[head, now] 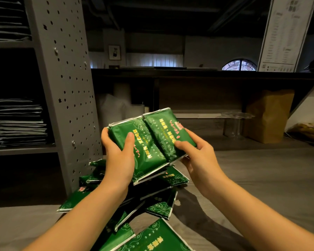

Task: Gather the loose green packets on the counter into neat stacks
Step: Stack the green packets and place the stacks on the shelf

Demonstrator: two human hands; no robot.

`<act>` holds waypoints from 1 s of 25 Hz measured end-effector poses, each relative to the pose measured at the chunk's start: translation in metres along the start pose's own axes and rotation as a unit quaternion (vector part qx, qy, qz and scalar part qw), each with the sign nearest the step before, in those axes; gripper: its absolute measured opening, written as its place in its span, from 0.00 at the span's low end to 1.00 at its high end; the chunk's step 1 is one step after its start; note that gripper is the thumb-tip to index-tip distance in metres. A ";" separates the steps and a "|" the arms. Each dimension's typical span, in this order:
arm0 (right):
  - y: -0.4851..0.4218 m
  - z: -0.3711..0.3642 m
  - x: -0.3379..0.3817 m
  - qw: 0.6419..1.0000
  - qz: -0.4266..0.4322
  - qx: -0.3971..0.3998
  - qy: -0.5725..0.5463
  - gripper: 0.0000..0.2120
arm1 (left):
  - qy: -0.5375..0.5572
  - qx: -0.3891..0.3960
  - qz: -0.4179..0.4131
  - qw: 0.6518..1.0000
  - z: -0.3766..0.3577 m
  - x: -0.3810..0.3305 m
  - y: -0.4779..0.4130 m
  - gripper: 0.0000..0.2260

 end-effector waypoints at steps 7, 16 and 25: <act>0.000 0.002 0.006 0.999 0.022 -0.023 -0.024 0.18 | 0.001 -0.008 0.015 1.000 0.002 0.001 -0.002 0.30; 0.008 -0.001 0.018 0.946 0.204 -0.056 0.245 0.16 | 0.039 -0.011 0.029 0.999 0.000 0.001 0.002 0.28; 0.026 -0.038 -0.005 0.822 0.279 0.068 0.492 0.26 | 0.087 -0.018 0.045 0.995 -0.007 0.011 0.006 0.25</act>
Point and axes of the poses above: each hand's wrist, its own y-axis away from the middle knuckle, its own z-axis out of the back of the hand, x = y × z, the point moved 4 cm from there along -y, towards the middle knuckle, and after that the axes turned 8 degrees about y, right-handed, at the moved point
